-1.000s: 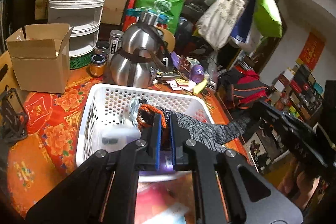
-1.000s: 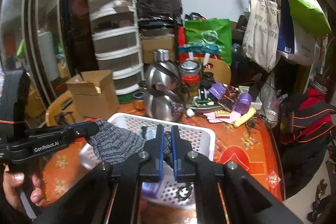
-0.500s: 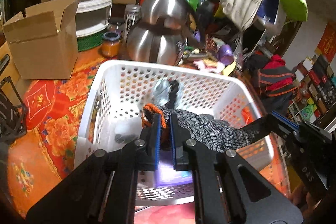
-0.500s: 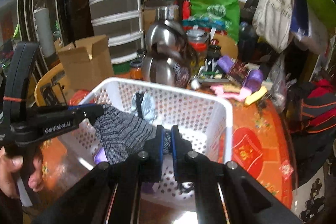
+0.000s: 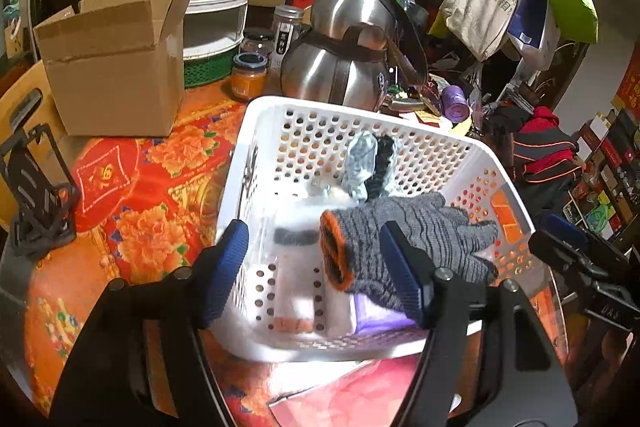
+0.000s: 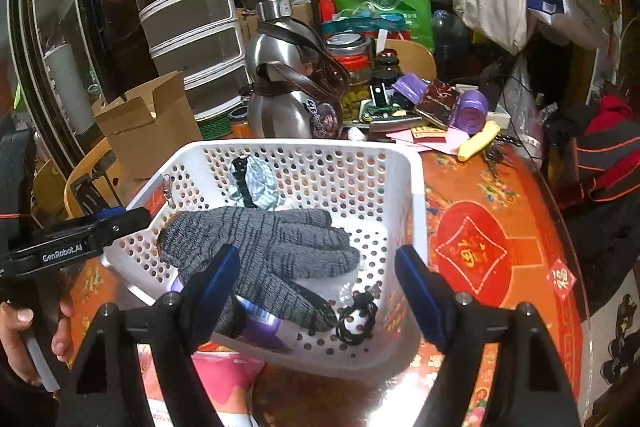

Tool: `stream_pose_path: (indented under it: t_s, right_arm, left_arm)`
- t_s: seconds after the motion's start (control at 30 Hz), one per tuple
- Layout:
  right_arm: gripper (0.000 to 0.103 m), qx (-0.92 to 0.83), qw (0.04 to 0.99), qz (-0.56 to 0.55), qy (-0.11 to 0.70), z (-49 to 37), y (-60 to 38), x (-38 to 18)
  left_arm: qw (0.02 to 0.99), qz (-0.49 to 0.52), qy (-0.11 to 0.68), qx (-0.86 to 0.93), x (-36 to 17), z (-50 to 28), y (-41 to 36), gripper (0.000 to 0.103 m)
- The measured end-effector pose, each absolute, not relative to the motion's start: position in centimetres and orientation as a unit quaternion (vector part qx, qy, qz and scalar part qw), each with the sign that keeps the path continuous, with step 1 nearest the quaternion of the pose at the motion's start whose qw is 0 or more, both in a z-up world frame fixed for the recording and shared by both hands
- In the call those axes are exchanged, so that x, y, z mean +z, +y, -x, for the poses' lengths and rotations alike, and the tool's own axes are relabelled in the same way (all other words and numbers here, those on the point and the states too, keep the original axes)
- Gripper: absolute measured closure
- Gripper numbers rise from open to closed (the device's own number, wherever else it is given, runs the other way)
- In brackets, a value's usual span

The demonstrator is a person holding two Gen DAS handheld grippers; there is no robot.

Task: Organize soft objects
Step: 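Grasp the pink-and-white packet with both tools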

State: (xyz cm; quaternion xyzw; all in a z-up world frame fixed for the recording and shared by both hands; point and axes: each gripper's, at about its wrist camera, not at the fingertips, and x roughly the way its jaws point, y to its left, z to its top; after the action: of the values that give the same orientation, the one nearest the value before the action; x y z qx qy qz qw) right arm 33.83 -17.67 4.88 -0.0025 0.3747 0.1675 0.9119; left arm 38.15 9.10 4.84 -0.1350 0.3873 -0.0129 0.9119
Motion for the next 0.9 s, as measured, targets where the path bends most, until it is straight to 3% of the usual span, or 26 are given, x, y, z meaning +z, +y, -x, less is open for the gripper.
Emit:
stream_pose_path:
  t_s: [0.33,0.63,0.9]
  right_arm:
    - [0.023,0.171,0.911,-0.006,0.376,-31.9,-18.5,4.7]
    - [0.023,0.197,0.917,-0.032,0.346,-24.8,-19.9,3.7]
    - [0.024,0.232,0.896,-0.027,0.378,-21.2,-18.1,-1.8]
  left_arm:
    - [0.910,0.127,0.393,-0.015,4.4,-36.0,8.7,0.037]
    - [0.915,0.117,0.385,-0.037,4.8,-29.8,7.7,0.036]
    - [0.904,0.116,0.408,-0.057,1.0,-24.2,7.0,0.034]
